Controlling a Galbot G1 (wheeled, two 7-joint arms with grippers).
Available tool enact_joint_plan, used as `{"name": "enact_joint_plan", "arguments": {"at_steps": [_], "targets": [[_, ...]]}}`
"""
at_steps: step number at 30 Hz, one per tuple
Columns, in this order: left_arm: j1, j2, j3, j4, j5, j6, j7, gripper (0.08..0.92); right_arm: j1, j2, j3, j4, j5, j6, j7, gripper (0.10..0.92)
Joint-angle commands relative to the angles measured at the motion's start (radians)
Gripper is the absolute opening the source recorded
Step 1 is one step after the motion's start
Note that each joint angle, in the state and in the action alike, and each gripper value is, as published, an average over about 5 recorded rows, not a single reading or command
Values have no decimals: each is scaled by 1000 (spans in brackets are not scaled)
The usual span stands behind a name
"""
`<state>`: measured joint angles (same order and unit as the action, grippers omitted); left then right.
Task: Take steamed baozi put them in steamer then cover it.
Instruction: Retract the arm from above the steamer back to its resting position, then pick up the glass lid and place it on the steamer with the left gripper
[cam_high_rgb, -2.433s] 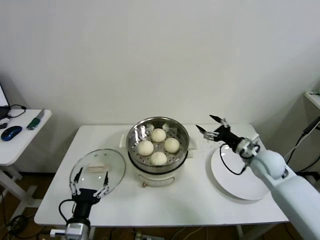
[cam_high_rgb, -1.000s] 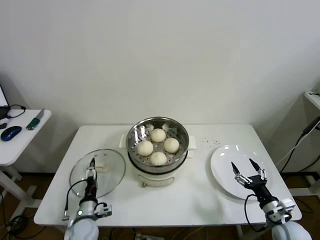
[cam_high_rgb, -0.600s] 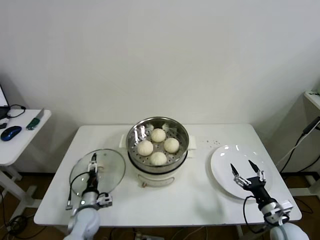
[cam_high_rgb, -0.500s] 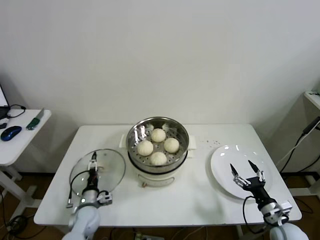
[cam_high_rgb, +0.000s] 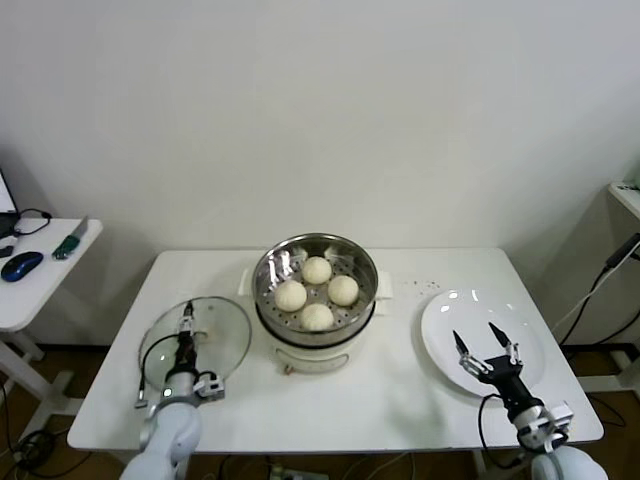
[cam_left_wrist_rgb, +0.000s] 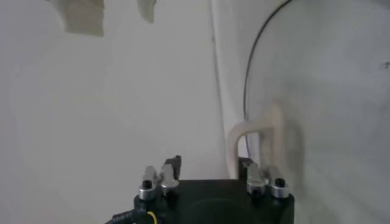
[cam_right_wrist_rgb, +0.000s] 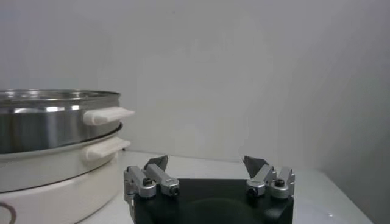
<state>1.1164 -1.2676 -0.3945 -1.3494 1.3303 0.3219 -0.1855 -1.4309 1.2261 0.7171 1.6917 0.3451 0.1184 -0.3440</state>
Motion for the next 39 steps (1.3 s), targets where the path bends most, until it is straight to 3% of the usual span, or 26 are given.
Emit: {"name": "enact_joint_plan", "arguments": {"at_steps": [1,13,16,27,34,39], "targets": [[-9,5,1,-3,-29,-9,-4,541,7,7,-9,-5,-27,3,0,823],[71,61,-16,-178,-40,56,15,199,16,-2,-12,-11,-35,5,0,823],[109,79,-29,-252,-35,82,17,153,19,-11,-12,-14,-35,4,0,823],[213,180,-55,-608,-38,289,96,150,47,-55,-25,-34,-36,-1,5,823],[200,265,-26,-753,-61,377,185,150,74,-83,-38,-51,-43,-8,8,823],[141,358,75,-829,-63,445,291,150,94,-94,-41,-56,-56,-16,11,823]]}}
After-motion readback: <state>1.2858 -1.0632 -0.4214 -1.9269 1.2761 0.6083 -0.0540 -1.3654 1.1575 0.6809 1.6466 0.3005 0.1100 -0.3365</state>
